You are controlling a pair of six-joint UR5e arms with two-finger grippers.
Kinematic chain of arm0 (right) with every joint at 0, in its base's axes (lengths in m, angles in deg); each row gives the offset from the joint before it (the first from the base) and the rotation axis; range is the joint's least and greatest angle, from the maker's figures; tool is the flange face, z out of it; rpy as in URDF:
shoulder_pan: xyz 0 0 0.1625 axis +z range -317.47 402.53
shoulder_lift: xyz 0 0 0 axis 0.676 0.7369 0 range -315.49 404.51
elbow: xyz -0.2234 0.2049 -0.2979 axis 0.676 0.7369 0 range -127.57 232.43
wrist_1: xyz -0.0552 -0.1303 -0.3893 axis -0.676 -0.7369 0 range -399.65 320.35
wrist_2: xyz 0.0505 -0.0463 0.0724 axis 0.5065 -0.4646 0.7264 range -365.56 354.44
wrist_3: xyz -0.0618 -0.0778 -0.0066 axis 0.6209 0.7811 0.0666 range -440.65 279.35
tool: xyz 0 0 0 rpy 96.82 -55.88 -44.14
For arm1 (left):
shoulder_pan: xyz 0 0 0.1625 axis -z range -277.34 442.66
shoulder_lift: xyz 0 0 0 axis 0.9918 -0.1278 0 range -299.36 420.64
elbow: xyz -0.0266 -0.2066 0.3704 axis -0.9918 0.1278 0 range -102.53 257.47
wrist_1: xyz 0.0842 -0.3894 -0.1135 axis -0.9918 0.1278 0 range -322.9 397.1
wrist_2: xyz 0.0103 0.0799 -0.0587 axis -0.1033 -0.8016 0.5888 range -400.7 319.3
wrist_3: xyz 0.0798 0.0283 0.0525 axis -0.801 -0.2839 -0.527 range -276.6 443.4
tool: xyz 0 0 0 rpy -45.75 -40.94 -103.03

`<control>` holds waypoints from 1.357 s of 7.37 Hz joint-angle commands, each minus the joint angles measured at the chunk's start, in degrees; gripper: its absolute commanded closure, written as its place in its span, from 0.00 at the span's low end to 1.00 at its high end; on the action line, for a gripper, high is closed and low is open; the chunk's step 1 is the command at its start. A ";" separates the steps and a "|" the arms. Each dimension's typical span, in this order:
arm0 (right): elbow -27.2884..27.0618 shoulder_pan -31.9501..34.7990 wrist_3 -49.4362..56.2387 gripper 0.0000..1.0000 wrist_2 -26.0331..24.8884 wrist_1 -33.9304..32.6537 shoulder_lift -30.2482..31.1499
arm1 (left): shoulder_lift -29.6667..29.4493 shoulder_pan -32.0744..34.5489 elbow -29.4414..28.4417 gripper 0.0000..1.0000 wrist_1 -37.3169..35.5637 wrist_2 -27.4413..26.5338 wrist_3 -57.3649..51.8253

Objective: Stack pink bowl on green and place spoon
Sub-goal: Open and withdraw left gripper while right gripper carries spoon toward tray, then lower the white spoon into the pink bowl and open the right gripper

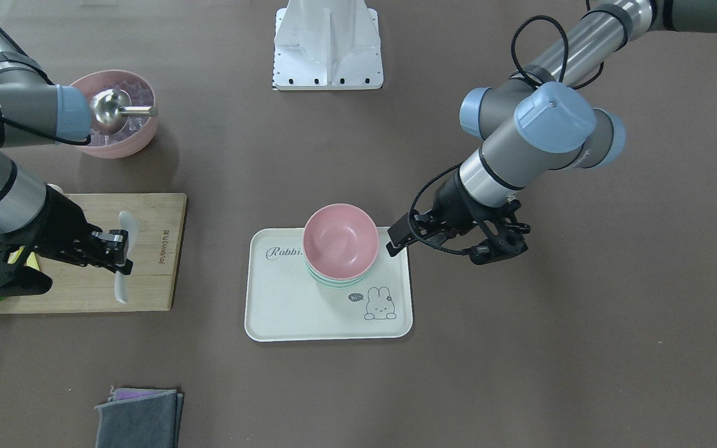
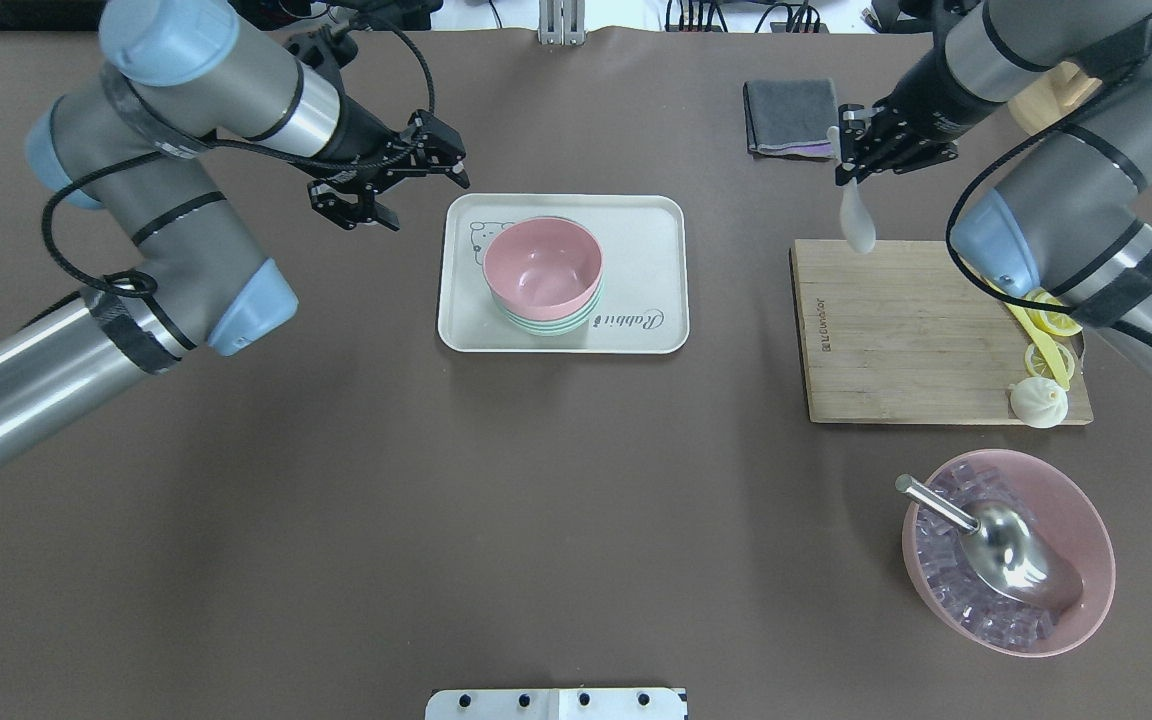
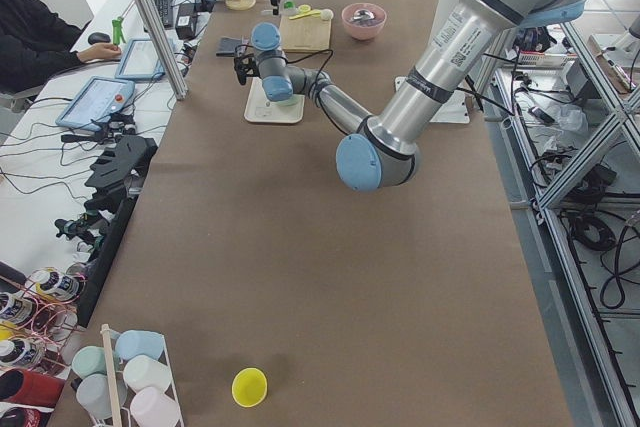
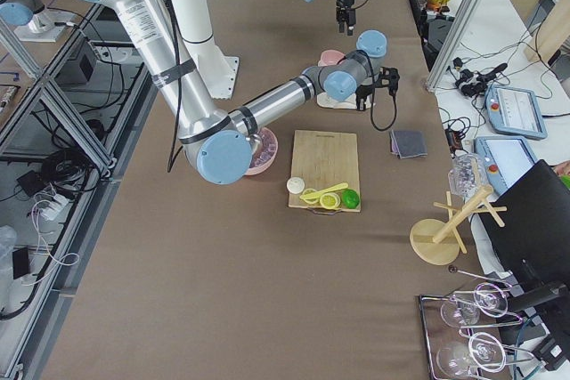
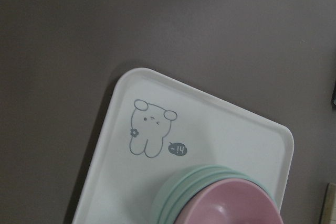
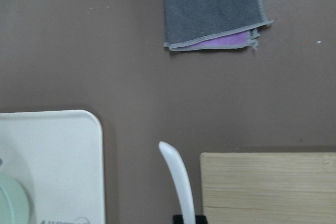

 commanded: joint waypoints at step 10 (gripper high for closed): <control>9.12 -17.55 -29.51 0.57 -22.96 15.74 -15.93 | 15.98 8.67 9.17 0.02 0.37 3.83 -20.31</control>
